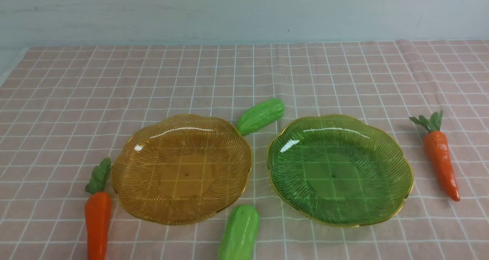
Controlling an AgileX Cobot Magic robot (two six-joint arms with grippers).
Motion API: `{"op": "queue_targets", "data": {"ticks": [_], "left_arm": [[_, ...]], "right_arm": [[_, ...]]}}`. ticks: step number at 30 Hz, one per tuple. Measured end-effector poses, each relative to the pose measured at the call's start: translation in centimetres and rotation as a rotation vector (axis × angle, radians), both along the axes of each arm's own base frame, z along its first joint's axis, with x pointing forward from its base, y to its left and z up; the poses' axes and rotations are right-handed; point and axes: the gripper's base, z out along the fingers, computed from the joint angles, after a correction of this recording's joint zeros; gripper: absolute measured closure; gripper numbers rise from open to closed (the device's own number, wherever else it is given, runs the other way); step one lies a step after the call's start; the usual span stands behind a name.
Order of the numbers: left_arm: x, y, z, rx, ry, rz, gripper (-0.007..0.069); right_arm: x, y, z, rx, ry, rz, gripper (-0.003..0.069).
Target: Put different types of vegetables on the plate.
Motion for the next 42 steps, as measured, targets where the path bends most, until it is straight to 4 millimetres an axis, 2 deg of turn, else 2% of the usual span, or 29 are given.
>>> {"op": "queue_targets", "data": {"ticks": [17,21,23,24,26,27,29,32,35,37,38,40,42], "left_arm": [[0.1,0.0,0.3,-0.019,-0.039,0.002,0.0628],[0.3,-0.2,1.0,-0.154,-0.118,0.014,0.0628],[0.4,-0.4,1.7,-0.344,-0.192,0.033,0.0628],[0.4,-0.4,1.7,-0.344,-0.192,0.033,0.0628],[0.4,-0.3,2.4,-0.495,-0.260,0.050,0.0628],[0.4,-0.3,2.5,-0.507,-0.267,0.052,0.0628],[0.4,0.0,3.4,-0.650,-0.360,0.075,0.0628],[0.2,0.7,4.7,-0.766,-0.527,0.114,0.0628],[-0.1,1.3,5.9,-0.814,-0.642,0.133,0.0628],[-0.8,1.3,8.5,-0.810,-0.717,0.102,0.0628],[-1.2,1.0,10.1,-0.784,-0.725,0.069,0.0628],[-1.5,0.4,12.6,-0.701,-0.671,0.021,0.0628],[-1.2,-0.1,14.1,-0.632,-0.576,-0.011,0.0628]], "right_arm": [[0.0,0.0,0.0,0.000,0.000,0.000,0.0676],[0.0,0.0,0.0,0.000,0.000,0.000,0.0676],[0.0,0.0,0.0,0.000,0.000,0.000,0.0676],[0.0,0.0,0.0,0.000,0.000,0.000,0.0676],[0.0,0.0,0.0,0.000,0.000,0.000,0.0676],[0.0,0.0,0.0,0.000,0.000,0.000,0.0676],[0.0,0.0,0.0,0.000,0.000,0.000,0.0676],[0.0,0.0,0.0,0.000,-0.002,0.000,0.0676],[0.1,0.0,0.3,0.016,-0.032,0.000,0.0676],[0.2,0.1,0.7,0.089,-0.092,-0.002,0.0676],[0.2,0.2,1.2,0.184,-0.156,-0.009,0.0676],[0.2,0.1,2.0,0.345,-0.244,-0.024,0.0676],[0.2,0.0,2.4,0.465,-0.294,-0.038,0.0676]]}}
